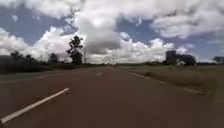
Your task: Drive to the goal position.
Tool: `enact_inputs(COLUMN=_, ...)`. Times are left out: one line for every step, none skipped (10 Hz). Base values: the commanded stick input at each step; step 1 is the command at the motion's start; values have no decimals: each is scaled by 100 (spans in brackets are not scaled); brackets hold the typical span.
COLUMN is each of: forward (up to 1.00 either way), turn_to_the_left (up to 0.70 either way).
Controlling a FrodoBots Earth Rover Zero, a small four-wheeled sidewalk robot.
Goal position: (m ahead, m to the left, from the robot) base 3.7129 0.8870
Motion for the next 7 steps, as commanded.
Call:
enact_inputs(forward=100, turn_to_the_left=-26)
enact_inputs(forward=100, turn_to_the_left=-29)
enact_inputs(forward=100, turn_to_the_left=-21)
enact_inputs(forward=100, turn_to_the_left=-13)
enact_inputs(forward=100, turn_to_the_left=-5)
enact_inputs(forward=100, turn_to_the_left=0)
enact_inputs(forward=100, turn_to_the_left=0)
